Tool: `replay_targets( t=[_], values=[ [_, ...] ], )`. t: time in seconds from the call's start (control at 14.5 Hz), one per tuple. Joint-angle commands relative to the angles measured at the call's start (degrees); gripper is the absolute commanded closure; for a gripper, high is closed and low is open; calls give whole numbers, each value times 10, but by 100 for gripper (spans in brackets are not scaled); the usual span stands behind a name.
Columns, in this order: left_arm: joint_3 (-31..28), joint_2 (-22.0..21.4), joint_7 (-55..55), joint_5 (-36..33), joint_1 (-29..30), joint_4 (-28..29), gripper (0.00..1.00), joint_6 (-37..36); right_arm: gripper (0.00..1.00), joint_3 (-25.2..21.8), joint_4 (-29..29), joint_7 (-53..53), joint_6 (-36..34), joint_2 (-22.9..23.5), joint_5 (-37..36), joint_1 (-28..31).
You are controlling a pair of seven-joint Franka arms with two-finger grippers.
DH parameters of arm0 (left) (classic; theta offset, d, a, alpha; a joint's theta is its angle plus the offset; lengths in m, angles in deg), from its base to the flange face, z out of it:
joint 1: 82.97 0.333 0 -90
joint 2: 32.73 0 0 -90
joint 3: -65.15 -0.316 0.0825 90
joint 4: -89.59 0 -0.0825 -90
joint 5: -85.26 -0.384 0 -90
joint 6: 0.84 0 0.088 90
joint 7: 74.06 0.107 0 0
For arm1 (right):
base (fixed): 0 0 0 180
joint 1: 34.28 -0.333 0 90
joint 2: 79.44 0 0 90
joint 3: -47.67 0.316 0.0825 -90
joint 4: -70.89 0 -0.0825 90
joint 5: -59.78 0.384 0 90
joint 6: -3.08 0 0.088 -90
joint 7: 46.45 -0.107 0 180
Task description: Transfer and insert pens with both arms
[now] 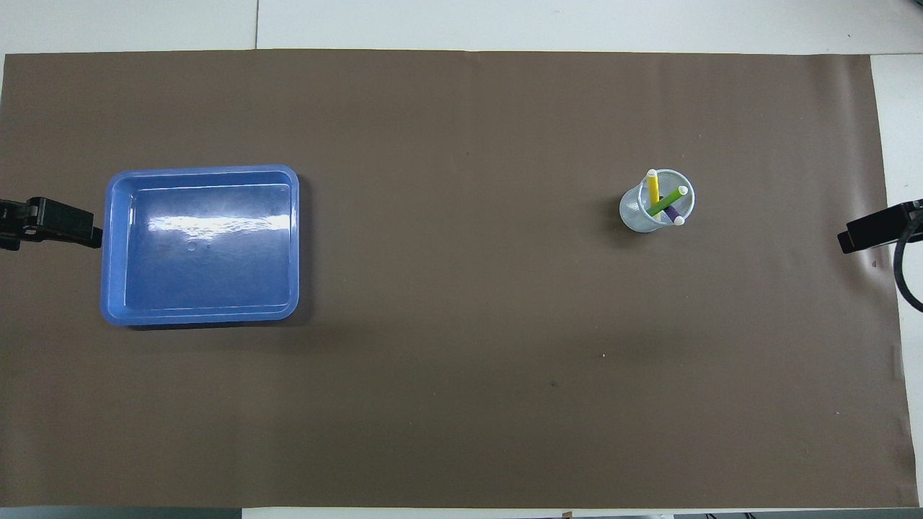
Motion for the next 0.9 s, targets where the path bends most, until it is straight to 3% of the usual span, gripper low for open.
replay_targets(
  t=[0.0, 0.83],
  values=[
    [3, -12, 4, -12, 5, 13, 0, 12, 0, 8, 43, -11, 17, -33, -20, 1],
    [3, -17, -2, -9, 5, 12, 0, 19, 0, 58, 17, -26, 35, -12, -16, 37]
  ],
)
